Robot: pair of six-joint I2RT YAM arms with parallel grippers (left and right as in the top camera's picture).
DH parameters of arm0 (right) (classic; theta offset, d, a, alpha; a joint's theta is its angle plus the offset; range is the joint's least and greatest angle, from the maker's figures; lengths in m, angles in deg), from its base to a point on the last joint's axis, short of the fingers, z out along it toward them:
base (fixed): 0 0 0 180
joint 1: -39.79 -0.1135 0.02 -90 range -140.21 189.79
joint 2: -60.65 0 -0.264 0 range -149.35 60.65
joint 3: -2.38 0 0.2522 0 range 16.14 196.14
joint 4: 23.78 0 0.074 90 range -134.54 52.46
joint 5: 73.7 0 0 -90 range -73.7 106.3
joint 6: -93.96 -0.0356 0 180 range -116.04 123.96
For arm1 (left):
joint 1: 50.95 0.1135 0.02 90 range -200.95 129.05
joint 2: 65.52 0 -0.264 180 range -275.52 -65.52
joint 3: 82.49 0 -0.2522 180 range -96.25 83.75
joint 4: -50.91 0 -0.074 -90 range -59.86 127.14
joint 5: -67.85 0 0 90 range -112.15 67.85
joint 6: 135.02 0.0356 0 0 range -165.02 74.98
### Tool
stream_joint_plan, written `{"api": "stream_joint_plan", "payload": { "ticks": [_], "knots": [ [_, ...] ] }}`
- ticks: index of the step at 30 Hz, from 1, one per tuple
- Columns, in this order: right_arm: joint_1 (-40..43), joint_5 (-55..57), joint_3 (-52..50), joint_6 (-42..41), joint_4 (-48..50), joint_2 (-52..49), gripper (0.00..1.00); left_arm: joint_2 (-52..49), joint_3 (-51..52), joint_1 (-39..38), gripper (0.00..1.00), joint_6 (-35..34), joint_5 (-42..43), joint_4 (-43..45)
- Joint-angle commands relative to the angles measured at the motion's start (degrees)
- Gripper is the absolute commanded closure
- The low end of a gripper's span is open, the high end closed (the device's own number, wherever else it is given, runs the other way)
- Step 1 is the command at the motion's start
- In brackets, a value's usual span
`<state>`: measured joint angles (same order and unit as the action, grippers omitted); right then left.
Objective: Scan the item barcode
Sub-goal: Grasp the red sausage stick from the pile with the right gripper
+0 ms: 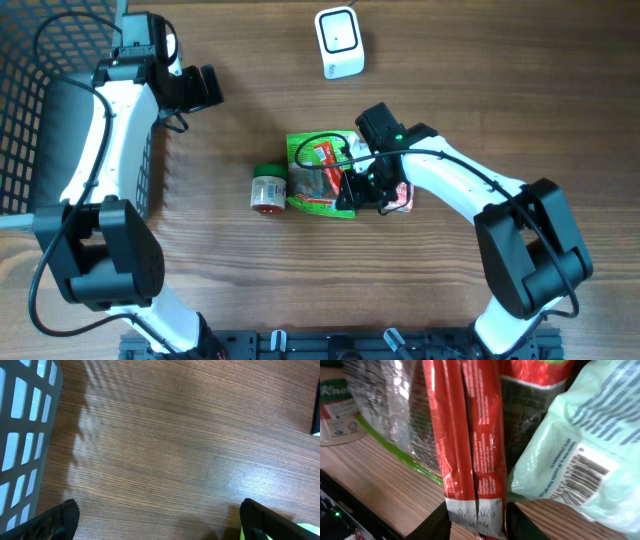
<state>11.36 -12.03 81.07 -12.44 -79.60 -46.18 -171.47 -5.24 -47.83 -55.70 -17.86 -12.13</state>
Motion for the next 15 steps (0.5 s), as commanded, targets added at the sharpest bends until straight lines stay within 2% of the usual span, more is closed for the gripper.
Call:
{"api": "stream_joint_plan", "payload": {
  "ticks": [1,4,8,9,11,15],
  "knots": [
    [-0.11,-1.99,-0.74,-0.09,1.14,0.22,0.95,0.85,-0.55,0.17,0.0,-0.5,-0.33,0.02],
    [-0.11,-2.01,1.25,5.64,0.2,1.81,0.96,0.85,-0.55,0.17,0.0,-0.5,-0.33,0.02],
    [0.52,-0.09,1.79,11.17,-1.16,12.37,0.96,0.85,-0.55,0.17,0.0,-0.5,-0.33,0.02],
    [1.05,-2.58,2.03,12.0,-2.84,16.22,0.96,0.85,-0.55,0.17,0.0,-0.5,-0.33,0.02],
    [1.51,-11.63,2.16,20.63,-5.44,25.27,0.96,0.85,-0.55,0.17,0.0,-0.5,-0.33,0.02],
    [1.51,-15.15,2.16,17.09,-8.02,39.21,0.96,0.85,-0.55,0.17,0.0,-0.5,-0.33,0.02]
  ]
}}
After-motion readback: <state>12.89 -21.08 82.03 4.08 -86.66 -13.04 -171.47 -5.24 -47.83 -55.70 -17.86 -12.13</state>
